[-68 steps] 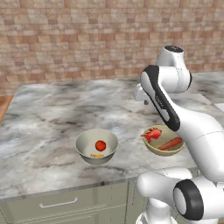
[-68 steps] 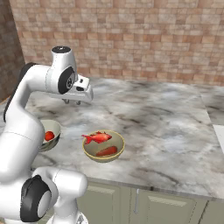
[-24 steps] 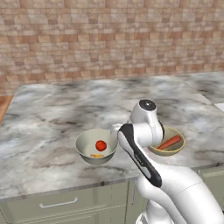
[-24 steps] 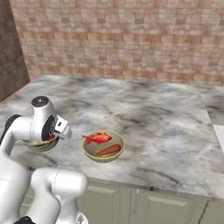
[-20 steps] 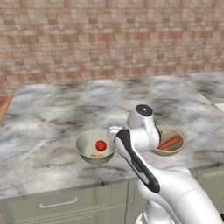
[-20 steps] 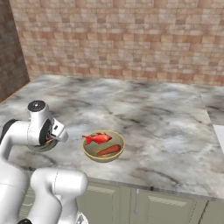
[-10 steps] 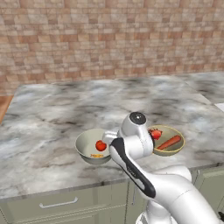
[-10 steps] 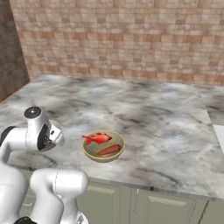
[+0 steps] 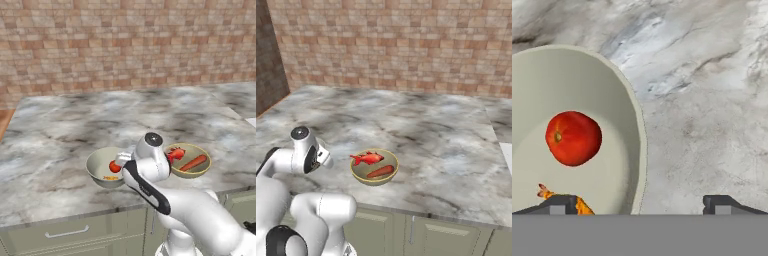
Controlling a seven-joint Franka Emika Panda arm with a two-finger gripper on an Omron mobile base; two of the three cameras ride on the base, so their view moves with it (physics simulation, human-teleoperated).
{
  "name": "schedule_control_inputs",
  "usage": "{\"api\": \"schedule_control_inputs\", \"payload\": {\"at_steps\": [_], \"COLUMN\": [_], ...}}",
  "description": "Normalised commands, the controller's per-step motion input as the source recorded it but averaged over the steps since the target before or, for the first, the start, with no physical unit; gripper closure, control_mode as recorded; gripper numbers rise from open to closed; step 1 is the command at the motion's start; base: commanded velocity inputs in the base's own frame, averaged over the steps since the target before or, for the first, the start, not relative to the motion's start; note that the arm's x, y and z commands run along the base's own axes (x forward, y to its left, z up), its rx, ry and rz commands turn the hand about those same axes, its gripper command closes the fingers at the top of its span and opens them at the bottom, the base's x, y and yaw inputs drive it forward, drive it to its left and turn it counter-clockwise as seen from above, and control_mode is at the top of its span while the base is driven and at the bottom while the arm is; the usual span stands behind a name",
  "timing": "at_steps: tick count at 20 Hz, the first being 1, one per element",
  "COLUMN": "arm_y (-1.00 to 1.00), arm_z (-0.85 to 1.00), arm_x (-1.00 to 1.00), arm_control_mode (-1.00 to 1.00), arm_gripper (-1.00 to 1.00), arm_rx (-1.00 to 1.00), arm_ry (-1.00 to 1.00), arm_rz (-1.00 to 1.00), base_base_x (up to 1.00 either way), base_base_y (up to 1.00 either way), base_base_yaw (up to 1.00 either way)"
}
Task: Place the bowl containing the tomato and shrimp in the microwave. Close the microwave door and press the start button to microwave the meal.
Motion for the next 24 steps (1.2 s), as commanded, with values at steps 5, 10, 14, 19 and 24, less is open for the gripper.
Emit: {"api": "schedule_control_inputs", "payload": {"at_steps": [5, 10, 14, 19, 24], "arm_y": [0.09, 0.05, 0.04, 0.02, 0.00], "arm_z": [-0.17, -0.24, -0.25, -0.11, 0.00], "arm_x": [0.34, 0.28, 0.16, 0.04, 0.00], "arm_control_mode": [-1.00, -1.00, -1.00, -1.00, -1.00], "arm_gripper": [-1.00, -1.00, 1.00, 1.00, 1.00], "arm_rx": [0.00, 0.00, 0.00, 0.00, 0.00], "arm_ry": [0.03, 0.00, 0.00, 0.00, 0.00], "arm_rz": [0.00, 0.00, 0.00, 0.00, 0.00], "base_base_x": [0.00, 0.00, 0.00, 0.00, 0.00], "base_base_y": [0.00, 0.00, 0.00, 0.00, 0.00], "base_base_yaw": [0.00, 0.00, 0.00, 0.00, 0.00]}}
